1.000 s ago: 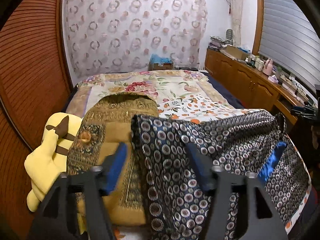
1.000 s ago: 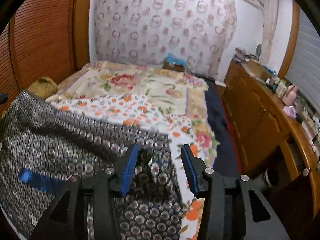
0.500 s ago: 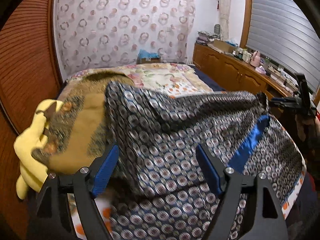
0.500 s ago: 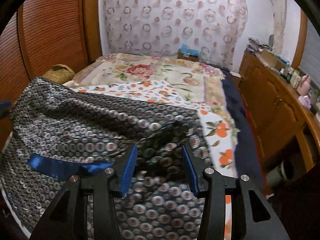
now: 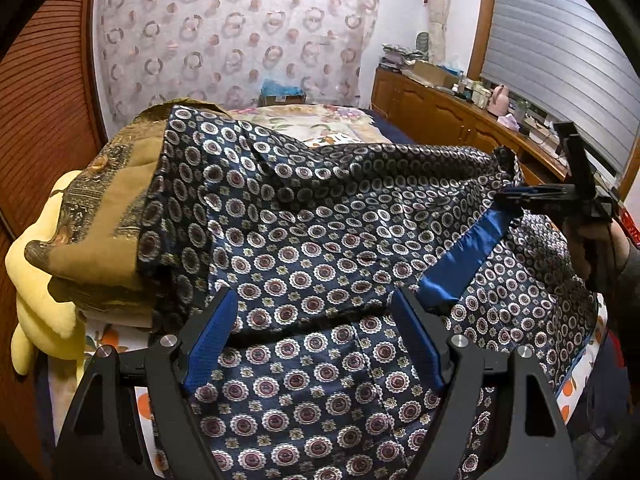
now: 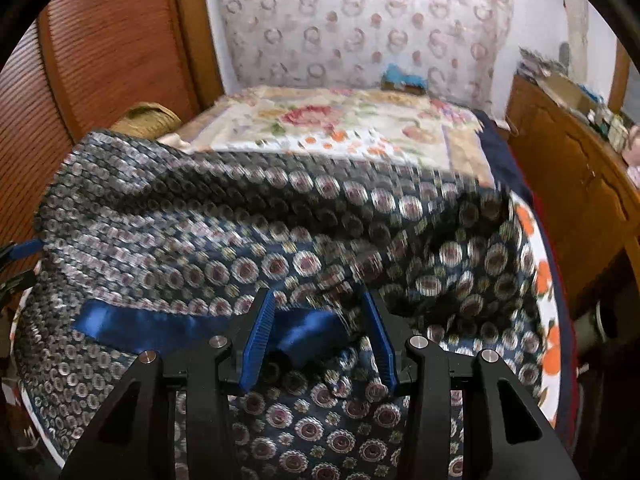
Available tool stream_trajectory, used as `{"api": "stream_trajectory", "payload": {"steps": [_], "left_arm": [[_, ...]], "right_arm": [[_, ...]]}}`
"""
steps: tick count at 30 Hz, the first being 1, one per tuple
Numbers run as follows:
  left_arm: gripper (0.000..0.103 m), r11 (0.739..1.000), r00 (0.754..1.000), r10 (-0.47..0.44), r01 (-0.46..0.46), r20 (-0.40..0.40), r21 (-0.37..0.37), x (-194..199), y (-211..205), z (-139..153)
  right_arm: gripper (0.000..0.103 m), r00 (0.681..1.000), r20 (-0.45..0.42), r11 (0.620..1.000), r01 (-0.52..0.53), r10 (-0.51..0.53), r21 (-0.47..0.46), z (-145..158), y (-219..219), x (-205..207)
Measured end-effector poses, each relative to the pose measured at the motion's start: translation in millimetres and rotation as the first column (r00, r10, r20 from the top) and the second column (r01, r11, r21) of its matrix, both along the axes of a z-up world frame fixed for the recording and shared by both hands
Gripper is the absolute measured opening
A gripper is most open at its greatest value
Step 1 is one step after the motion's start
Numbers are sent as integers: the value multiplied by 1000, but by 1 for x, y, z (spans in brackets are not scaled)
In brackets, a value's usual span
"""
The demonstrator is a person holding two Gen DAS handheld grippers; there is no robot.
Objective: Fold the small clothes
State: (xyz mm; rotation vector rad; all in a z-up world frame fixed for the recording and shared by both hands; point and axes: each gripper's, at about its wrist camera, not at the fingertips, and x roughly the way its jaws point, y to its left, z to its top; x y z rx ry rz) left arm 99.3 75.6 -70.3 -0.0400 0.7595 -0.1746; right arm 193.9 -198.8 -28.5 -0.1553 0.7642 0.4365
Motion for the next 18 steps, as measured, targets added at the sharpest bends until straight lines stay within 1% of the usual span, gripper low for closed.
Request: {"api": "stream_trajectory", "payload": {"steps": [2, 5, 7, 9, 11, 14, 18], "left_arm": [[80, 1000, 1000, 8, -8, 0, 3, -1, 0, -2], [80, 1000, 1000, 27, -27, -5, -11, -3, 5, -3], [80, 999, 999, 44, -44, -9, -16, -4, 11, -4], [80, 998, 998, 56, -56, -9, -20, -6, 16, -5], [80, 997, 997, 73, -73, -7, -24, -8, 22, -5], [80, 995, 995, 99, -99, 6, -19, -12, 30, -5], [80, 991, 991, 133, -133, 30, -13, -17, 40, -3]], "right_arm": [[48, 999, -25, 1000, 22, -22, -8, -8, -7, 5], [48, 998, -50, 1000, 25, -25, -2, -15, -19, 7], [46, 999, -44, 1000, 16, -16, 5, -15, -26, 5], [18, 999, -44, 1000, -1, 2, 15, -14, -28, 1], [7, 999, -35, 999, -24, 25, 26, -11, -28, -5], [6, 999, 11, 998, -50, 49, 32, -6, -27, -20], [6, 997, 48, 997, -66, 64, 50, 4, -37, -52]]}}
